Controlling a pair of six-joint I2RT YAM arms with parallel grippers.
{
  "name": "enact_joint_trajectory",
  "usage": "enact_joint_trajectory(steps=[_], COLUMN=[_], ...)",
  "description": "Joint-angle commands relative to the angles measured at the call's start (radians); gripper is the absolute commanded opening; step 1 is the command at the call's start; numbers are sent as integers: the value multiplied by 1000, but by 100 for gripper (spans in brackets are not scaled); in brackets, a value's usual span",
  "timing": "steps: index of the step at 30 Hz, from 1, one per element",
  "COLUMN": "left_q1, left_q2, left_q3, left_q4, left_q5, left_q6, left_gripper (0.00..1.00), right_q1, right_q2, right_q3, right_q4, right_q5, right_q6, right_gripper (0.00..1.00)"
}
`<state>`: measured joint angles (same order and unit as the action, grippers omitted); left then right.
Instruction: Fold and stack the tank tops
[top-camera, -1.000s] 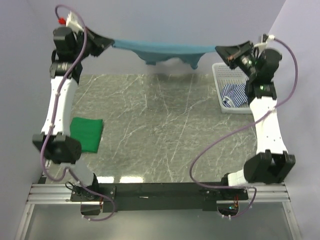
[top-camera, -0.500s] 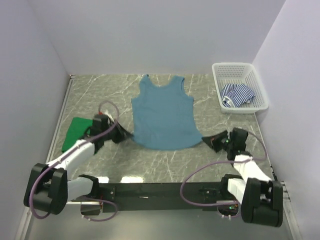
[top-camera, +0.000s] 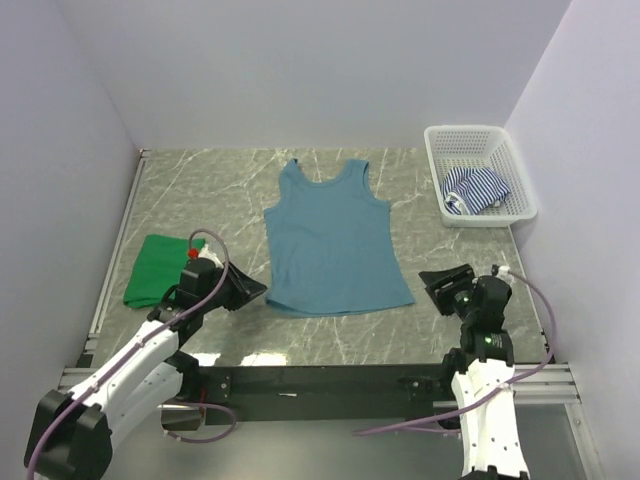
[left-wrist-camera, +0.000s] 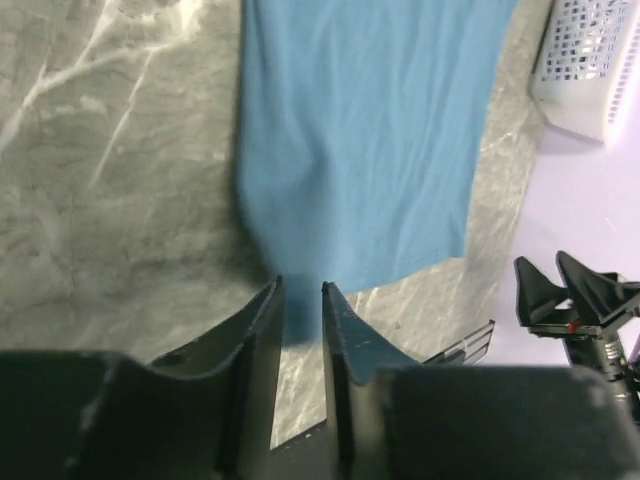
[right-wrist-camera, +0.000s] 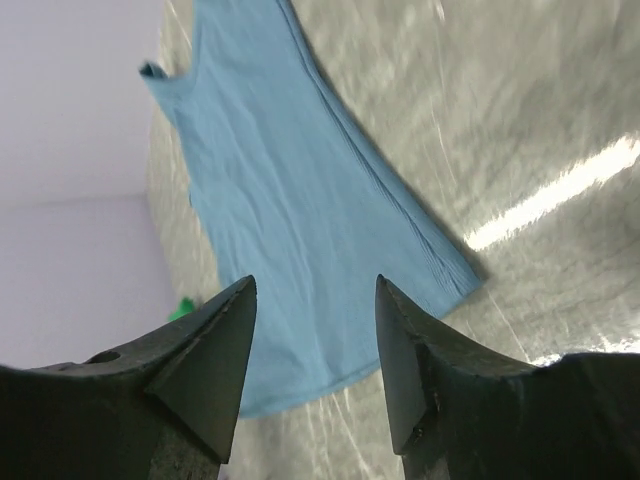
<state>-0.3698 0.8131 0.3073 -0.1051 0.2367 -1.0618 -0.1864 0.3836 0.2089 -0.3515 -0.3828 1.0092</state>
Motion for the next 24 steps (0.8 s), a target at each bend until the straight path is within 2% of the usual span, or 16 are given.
enact_joint_trajectory(steps=[1, 4, 6, 7, 8, 10, 11, 12, 15, 20, 22, 24], left_q1=[-9, -9, -9, -9, -9, -8, 0, 8, 52, 104, 118, 127], left_q2=[-49, -98, -117, -115, -95, -49, 22, 65, 286, 681, 782, 892], left_q3=[35, 50, 76, 87, 114, 180, 206, 235, 380, 645, 755, 805], left_q4=[-85, -143, -169, -182, -177, -156, -147, -127, -85, -73, -100, -94], left_q5=[-31, -66, -95, -129, -146, -212, -226, -232, -232, -234, -254, -244], left_q6=[5, 23, 43, 51, 60, 85, 103, 123, 177, 241, 256, 282], left_gripper=[31, 36, 38, 40, 41, 44, 45, 45, 43, 35, 29, 27], right_q1=[-4, 16, 126, 201, 354, 505, 563, 687, 876, 1091, 1174, 1225], right_q2=[-19, 43, 142, 179, 249, 320, 393, 431, 587, 832, 938, 1012], right_q3=[112, 104, 118, 148, 167, 227, 247, 294, 401, 559, 644, 732], right_q4=[-116, -29, 28, 37, 61, 88, 104, 111, 106, 129, 129, 115], right_q5=[130, 65, 90, 187, 238, 362, 384, 436, 553, 622, 634, 651], right_q6=[-96, -139, -156, -155, -143, -107, -98, -93, -81, -72, -84, -93], right_gripper=[58, 57, 54, 54, 54, 51, 50, 49, 47, 43, 41, 38])
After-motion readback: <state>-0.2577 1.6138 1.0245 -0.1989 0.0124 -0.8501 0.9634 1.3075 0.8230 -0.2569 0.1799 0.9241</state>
